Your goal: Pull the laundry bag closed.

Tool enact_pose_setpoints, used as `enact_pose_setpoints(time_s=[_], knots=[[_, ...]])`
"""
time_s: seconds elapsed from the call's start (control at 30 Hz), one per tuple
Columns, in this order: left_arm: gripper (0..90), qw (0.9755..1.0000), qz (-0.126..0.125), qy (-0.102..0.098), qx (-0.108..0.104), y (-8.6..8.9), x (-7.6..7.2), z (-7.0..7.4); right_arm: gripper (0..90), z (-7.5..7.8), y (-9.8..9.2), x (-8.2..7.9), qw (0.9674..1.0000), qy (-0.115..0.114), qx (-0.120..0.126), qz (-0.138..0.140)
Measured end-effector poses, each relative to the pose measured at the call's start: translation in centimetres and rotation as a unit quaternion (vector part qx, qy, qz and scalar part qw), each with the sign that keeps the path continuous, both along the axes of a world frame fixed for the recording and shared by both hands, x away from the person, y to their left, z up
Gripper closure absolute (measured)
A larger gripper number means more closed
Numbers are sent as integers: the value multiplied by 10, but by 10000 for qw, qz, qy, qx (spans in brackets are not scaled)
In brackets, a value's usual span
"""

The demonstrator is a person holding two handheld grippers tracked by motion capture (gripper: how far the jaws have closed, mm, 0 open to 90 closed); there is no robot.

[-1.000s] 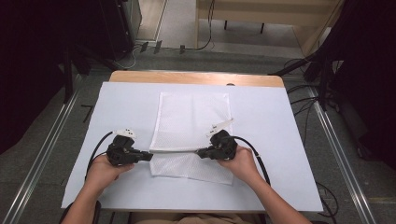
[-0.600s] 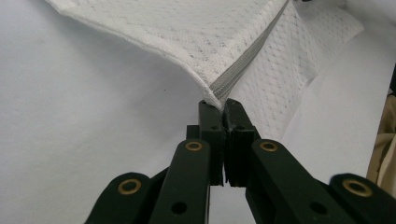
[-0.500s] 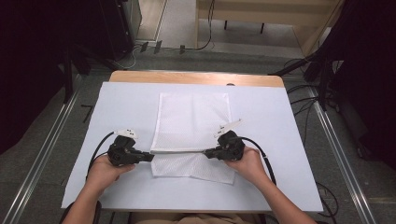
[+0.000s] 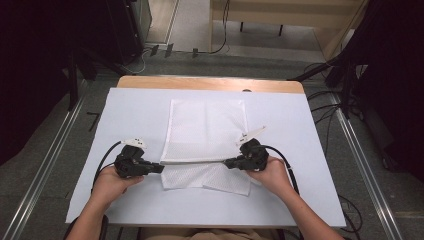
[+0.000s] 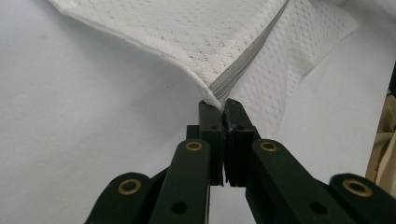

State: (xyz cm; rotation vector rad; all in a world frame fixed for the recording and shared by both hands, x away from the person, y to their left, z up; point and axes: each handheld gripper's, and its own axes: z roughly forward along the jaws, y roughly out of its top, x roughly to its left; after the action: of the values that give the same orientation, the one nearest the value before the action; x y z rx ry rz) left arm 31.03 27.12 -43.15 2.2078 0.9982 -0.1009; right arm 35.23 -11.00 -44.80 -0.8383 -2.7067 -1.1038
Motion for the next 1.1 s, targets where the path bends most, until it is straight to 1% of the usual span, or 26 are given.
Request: enact_pose_setpoints(time_s=[0.2,0.27,0.3,0.37,0.4,0.43,0.57,0.6,0.67,0.73,0.77,0.8,0.83,0.9,0.93,0.97,1.0,1.03,1.1], knots=[[889,10000,-17,2,7,-2,0,0,882,0,-14,-1,10000,59,17,-65],[889,10000,-22,5,-11,-2,0,0,882,1,-15,-2,10000,34,-7,-79],[890,10000,-4,-5,-23,-2,-1,1,882,1,-16,-2,10000,29,23,-48],[890,10000,-21,2,-32,-3,-1,1,882,1,-18,-3,10000,-16,-35,-92],[890,10000,-27,-6,-8,-3,-1,1,882,2,-19,-3,10000,-12,-24,-80],[890,10000,-33,-4,-12,-2,-1,0,882,1,-21,-3,9999,-5,-51,-109],[889,10000,-35,8,-21,-2,-1,0,882,1,-28,-3,9999,18,-10,-122],[890,10000,-49,6,-3,-2,-1,0,882,1,-29,-4,9999,24,-46,-105],[890,10000,-56,5,-37,-3,-1,0,882,0,-33,-6,10000,-11,-58,-75],[890,10000,-76,1,-4,-5,-1,0,882,2,-35,-8,9999,-118,-49,-104],[890,10000,-84,18,-24,-5,-1,-1,883,2,-36,-7,9998,-147,-49,-95],[890,10000,-57,34,11,-5,-1,-1,882,3,-37,-8,9998,-113,-36,-143],[890,10000,-71,59,-26,-5,-1,-1,882,3,-39,-8,9999,-84,21,-103],[890,10000,-51,34,-10,-5,-1,-1,883,2,-40,-8,9999,-18,68,-147],[890,10000,-38,50,-28,-4,-1,-1,883,2,-39,-8,9999,-20,44,-119],[890,10000,-20,35,2,-4,-1,-1,883,2,-39,-8,9999,-28,49,-124],[891,9999,64,60,-52,-2,0,0,883,2,-39,-8,9999,-27,71,-96],[890,9999,82,55,-44,0,0,0,883,1,-37,-9,10000,33,55,-71],[891,9999,102,47,-68,2,0,1,883,1,-34,-11,10000,60,43,-34]])
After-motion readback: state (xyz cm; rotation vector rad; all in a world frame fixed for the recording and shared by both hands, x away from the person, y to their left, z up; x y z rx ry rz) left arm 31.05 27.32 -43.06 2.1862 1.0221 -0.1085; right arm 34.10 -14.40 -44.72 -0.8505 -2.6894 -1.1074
